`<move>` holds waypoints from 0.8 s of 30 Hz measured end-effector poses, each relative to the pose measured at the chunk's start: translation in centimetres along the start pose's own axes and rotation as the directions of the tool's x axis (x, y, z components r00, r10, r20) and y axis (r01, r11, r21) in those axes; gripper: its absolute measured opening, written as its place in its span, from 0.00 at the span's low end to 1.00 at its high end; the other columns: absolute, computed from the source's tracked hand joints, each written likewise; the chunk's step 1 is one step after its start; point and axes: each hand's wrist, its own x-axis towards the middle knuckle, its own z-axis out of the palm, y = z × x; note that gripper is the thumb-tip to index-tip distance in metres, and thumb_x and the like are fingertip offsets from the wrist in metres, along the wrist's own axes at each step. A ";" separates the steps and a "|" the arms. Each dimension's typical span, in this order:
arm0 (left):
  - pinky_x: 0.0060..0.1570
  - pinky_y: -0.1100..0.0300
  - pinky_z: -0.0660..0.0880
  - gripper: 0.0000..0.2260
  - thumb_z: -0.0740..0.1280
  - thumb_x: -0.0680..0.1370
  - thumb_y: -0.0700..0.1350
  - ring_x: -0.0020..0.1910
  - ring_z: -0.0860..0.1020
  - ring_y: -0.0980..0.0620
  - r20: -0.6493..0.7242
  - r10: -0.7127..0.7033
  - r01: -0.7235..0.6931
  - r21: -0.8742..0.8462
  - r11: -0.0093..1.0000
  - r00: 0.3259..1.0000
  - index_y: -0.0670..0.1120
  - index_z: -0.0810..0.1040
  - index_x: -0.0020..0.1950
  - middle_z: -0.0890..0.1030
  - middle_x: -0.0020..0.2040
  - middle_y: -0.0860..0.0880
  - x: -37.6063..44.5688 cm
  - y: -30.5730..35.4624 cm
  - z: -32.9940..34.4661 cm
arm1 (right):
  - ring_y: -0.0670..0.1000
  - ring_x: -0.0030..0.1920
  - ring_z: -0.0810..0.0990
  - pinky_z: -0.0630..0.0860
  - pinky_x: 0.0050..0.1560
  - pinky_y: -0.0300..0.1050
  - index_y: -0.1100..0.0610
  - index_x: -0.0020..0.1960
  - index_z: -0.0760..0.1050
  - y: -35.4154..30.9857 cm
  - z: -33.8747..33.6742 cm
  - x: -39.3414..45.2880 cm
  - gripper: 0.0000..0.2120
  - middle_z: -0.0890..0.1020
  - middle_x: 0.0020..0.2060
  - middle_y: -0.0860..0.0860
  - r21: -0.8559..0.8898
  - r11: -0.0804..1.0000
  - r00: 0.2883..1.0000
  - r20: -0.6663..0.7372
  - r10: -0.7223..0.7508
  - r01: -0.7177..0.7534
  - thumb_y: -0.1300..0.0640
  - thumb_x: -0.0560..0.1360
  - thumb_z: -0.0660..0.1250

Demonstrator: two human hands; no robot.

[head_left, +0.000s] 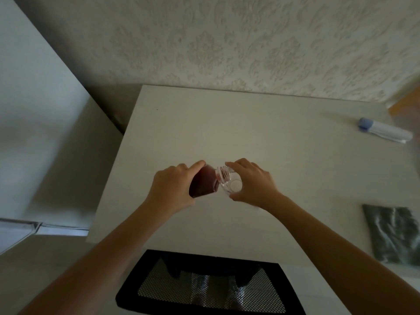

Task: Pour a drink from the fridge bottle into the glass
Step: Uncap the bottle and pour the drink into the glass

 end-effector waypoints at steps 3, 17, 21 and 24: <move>0.38 0.56 0.75 0.36 0.71 0.65 0.51 0.43 0.79 0.46 0.012 0.010 -0.010 0.016 1.000 1.000 0.57 0.61 0.71 0.79 0.47 0.47 0.0 0.1 -0.2 | 0.51 0.59 0.72 0.72 0.53 0.48 0.47 0.71 0.60 0.0 0.0 0.1 0.40 0.71 0.64 0.47 -0.001 1.000 1.000 0.002 -0.004 0.004 0.47 0.63 0.74; 0.34 0.57 0.73 0.34 0.73 0.62 0.52 0.41 0.76 0.45 0.020 0.048 -0.050 0.106 0.993 0.999 0.56 0.66 0.67 0.76 0.44 0.45 0.0 0.2 -0.3 | 0.51 0.60 0.71 0.71 0.56 0.48 0.48 0.71 0.60 -0.1 -0.4 0.0 0.40 0.71 0.65 0.48 0.004 1.000 1.000 0.002 -0.019 0.019 0.47 0.64 0.74; 0.36 0.57 0.73 0.35 0.72 0.64 0.53 0.45 0.76 0.46 0.031 0.046 -0.049 0.105 0.993 0.998 0.57 0.63 0.69 0.76 0.47 0.45 0.0 0.4 -0.4 | 0.51 0.59 0.72 0.71 0.56 0.48 0.48 0.71 0.60 -0.1 -0.5 -0.1 0.39 0.71 0.64 0.48 -0.008 1.000 1.000 -0.003 -0.016 0.016 0.46 0.64 0.73; 0.34 0.58 0.70 0.35 0.72 0.63 0.53 0.44 0.76 0.45 0.033 0.048 -0.051 0.098 0.994 0.998 0.57 0.64 0.69 0.76 0.46 0.45 0.0 0.4 -0.6 | 0.52 0.59 0.72 0.71 0.55 0.48 0.48 0.71 0.61 0.0 -0.5 -0.3 0.38 0.71 0.64 0.48 0.002 1.000 1.000 0.001 -0.012 0.012 0.47 0.64 0.72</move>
